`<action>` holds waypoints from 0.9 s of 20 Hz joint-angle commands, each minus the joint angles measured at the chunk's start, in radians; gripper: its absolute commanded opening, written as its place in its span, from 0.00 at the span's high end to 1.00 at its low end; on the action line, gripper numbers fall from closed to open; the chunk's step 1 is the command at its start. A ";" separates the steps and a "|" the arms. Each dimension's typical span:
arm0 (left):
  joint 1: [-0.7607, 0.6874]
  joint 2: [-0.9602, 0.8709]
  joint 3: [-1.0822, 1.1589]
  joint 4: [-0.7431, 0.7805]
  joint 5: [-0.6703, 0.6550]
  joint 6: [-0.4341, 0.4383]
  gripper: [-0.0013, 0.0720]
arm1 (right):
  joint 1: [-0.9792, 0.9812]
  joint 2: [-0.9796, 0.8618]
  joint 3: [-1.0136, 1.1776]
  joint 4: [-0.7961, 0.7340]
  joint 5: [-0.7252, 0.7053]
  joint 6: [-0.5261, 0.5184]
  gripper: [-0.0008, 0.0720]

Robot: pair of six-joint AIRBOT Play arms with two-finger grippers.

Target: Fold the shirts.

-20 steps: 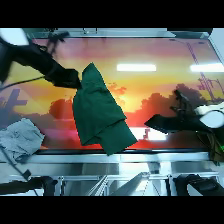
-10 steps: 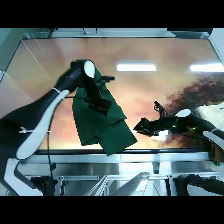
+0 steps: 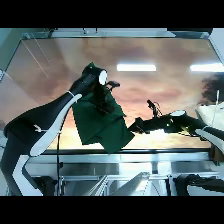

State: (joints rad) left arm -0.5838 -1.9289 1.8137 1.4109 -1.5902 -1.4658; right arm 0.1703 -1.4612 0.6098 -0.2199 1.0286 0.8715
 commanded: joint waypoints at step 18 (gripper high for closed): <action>1.031 1.084 -0.356 -0.848 0.310 0.275 0.97 | -0.661 0.782 0.371 0.400 0.116 -0.222 0.97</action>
State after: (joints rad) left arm 0.2951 -1.0286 1.4467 0.9298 -1.4021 -1.3254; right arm -0.4534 -0.8135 0.8616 0.0555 1.1763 0.7231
